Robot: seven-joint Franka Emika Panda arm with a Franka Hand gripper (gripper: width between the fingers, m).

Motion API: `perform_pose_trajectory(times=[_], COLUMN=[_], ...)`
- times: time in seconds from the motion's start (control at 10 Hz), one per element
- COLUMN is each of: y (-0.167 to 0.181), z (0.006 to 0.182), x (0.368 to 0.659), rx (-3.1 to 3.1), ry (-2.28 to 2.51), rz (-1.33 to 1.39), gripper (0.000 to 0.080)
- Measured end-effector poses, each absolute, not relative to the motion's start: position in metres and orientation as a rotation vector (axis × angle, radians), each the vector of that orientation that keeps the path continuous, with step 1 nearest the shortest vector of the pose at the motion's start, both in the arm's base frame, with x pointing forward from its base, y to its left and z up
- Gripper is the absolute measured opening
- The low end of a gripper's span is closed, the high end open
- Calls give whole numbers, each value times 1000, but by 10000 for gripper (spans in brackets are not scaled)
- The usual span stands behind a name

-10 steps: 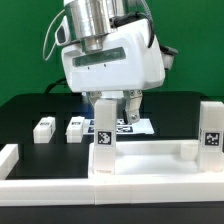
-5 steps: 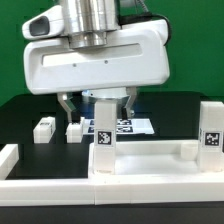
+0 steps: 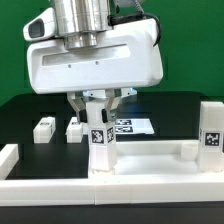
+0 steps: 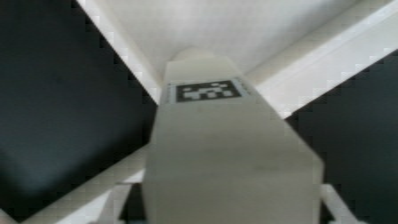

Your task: Assemble desk

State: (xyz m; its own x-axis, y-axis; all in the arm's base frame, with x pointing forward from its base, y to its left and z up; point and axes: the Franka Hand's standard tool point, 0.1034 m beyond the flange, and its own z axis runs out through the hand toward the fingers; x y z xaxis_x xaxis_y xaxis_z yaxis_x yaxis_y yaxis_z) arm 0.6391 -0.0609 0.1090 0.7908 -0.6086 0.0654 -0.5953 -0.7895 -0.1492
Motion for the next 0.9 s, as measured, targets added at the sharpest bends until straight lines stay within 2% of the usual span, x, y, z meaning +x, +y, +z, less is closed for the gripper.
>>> perform_pose_trajectory(times=[0.3,0.5,0.7,0.9], y=[-66,-65,-65,-65], z=[108,106,105,105], x=[636,630,629,629], rx=[-2591,-2139,-1960,-1998], ry=[1513,2014,2180,2146], rz=[-123,-28,7,1], gripper=[289,289,290,290])
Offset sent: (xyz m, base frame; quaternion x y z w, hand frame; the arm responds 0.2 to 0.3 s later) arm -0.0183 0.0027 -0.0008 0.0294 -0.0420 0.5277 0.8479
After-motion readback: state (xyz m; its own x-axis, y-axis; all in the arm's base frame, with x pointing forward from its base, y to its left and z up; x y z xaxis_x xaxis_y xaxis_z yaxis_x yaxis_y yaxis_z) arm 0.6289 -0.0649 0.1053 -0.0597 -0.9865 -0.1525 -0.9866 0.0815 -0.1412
